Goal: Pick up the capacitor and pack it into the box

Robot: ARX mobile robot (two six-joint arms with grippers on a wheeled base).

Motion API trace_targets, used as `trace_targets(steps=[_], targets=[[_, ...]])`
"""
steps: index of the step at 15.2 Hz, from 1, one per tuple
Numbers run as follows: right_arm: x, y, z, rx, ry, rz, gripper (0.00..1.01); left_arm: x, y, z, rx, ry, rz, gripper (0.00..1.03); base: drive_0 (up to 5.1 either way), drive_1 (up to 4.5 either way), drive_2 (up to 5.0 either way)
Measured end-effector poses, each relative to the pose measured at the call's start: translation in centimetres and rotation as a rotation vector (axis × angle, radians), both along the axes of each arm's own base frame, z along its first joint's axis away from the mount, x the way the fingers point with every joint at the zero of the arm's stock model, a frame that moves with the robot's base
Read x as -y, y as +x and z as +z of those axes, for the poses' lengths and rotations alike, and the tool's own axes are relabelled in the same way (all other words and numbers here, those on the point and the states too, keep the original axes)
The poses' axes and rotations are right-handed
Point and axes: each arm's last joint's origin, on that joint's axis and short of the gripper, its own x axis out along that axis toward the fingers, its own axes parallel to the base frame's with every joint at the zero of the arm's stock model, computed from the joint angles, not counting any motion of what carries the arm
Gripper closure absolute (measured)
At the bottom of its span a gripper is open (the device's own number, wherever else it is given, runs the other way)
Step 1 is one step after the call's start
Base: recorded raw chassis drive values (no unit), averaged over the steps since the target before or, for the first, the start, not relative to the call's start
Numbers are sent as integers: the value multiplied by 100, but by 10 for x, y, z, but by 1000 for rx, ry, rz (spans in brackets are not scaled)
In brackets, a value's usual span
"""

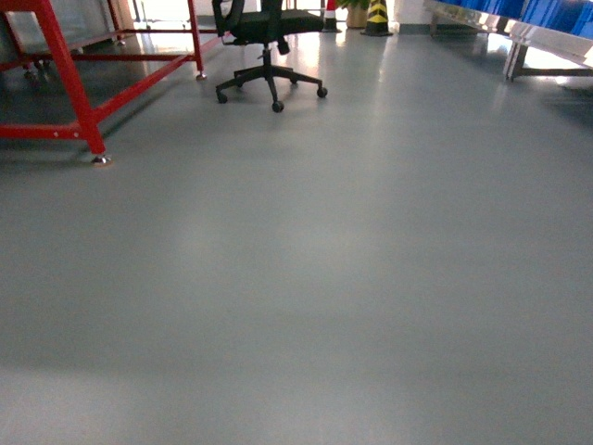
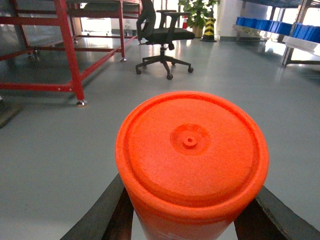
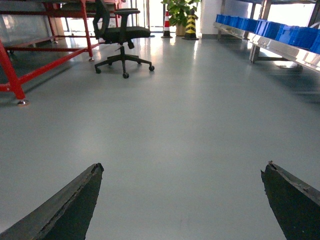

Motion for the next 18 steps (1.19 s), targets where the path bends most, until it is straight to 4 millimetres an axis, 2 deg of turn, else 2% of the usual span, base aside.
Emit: trace_targets(steps=[18], targets=[[0,0,0,3,0,0,3,0,0,0,-2,0,2,59,-503,243,243]])
